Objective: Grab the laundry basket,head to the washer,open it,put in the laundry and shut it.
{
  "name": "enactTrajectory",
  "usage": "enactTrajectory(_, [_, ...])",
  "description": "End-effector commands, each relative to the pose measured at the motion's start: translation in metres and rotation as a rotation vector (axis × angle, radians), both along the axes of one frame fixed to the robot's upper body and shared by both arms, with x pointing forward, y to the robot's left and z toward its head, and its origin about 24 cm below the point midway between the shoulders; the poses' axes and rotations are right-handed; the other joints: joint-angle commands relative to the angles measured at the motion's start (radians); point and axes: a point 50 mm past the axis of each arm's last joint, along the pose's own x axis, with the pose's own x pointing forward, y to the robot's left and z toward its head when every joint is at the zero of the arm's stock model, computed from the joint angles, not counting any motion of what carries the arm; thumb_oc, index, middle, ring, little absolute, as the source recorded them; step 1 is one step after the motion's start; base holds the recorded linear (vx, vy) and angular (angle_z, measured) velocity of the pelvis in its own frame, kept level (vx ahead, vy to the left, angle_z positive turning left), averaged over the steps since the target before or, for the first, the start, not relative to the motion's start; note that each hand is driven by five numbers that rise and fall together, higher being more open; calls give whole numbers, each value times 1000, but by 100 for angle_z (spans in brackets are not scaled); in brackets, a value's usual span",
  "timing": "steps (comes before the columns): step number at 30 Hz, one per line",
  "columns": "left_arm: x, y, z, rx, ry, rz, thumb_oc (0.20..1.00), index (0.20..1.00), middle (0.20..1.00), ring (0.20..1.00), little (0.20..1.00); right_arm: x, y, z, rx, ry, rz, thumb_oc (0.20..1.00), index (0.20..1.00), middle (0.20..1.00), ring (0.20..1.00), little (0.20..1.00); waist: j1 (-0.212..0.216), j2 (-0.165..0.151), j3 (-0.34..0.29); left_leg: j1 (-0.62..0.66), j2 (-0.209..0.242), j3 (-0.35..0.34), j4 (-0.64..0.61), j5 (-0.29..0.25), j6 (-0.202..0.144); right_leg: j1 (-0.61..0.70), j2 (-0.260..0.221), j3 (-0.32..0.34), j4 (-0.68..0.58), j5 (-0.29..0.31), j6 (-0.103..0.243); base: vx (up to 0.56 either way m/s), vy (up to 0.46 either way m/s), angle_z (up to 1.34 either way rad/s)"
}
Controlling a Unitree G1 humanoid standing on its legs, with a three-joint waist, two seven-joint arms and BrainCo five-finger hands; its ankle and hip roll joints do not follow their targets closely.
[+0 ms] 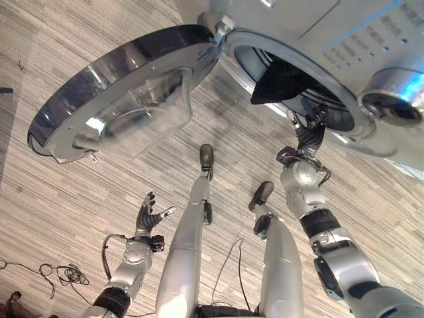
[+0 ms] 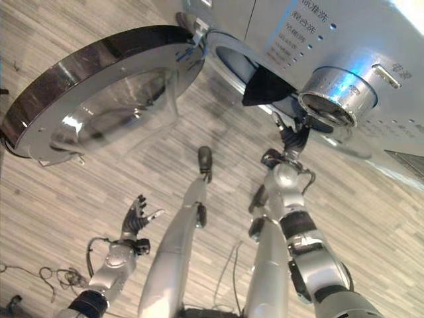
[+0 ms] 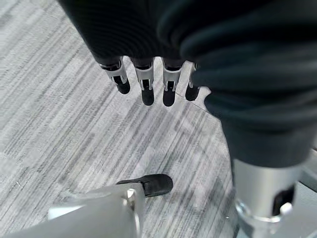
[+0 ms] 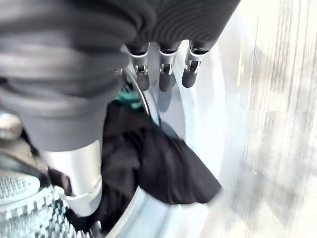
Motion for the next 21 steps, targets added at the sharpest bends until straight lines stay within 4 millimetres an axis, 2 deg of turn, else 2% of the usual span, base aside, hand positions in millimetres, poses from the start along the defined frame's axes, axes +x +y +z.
enactTrajectory(1, [-13,-5,-11,-4,33,11,1000,1000,1000,1000,1000,-4,2,4,-55,-46,33,1000,1000,1000,1000,1000,36,19,-2,33,-10,-10,11,-117,-66,113,78,-17,22,-77,-50,8,-4,3])
enactTrajectory(5, [-13,-4,-10,-6,28,14,1000,1000,1000,1000,1000,0,13,-10,-33,24,58,1000,1000,1000,1000,1000,40,24,-2,28,-9,-12,9,-115,-66,105,79,-17,24,-80,-51,0,0,0])
enactTrajectory(6, [-13,-4,-9,-7,24,14,1000,1000,1000,1000,1000,7,16,-12,-13,57,53,1000,1000,1000,1000,1000,47,29,-2,23,-10,-16,7,-113,-66,100,81,-17,27,-83,-52,0,0,0])
enactTrajectory(11, [-17,-9,-14,2,45,-15,1000,1000,1000,1000,1000,21,28,-10,105,108,49,1000,1000,1000,1000,1000,80,62,-2,8,-20,-24,10,-116,-63,73,74,-22,60,-96,-50,22,14,3])
enactTrajectory(12, [-17,-9,-14,2,45,-15,1000,1000,1000,1000,1000,21,28,-10,105,108,49,1000,1000,1000,1000,1000,80,62,-2,8,-20,-24,10,-116,-63,73,74,-22,60,-96,-50,38,21,15])
enactTrajectory(14, [-20,-13,-15,-5,47,-34,1000,1000,1000,1000,1000,23,29,-3,168,75,41,1000,1000,1000,1000,1000,96,81,-2,2,-28,-29,9,-116,-61,62,70,-26,71,-102,-47,50,29,15])
enactTrajectory(17, [-21,-14,-14,-7,44,-44,1000,1000,1000,1000,1000,24,26,1,150,70,25,1000,1000,1000,1000,1000,102,90,-2,-5,-35,-34,10,-116,-61,57,67,-32,78,-105,-47,28,11,13])
enactTrajectory(21, [-16,-15,-7,-17,7,-52,1000,1000,1000,1000,1000,32,8,16,146,57,-49,1000,1000,1000,1000,1000,120,103,-2,-15,-42,-40,15,-118,-59,51,61,-39,86,-109,-43,23,18,16])
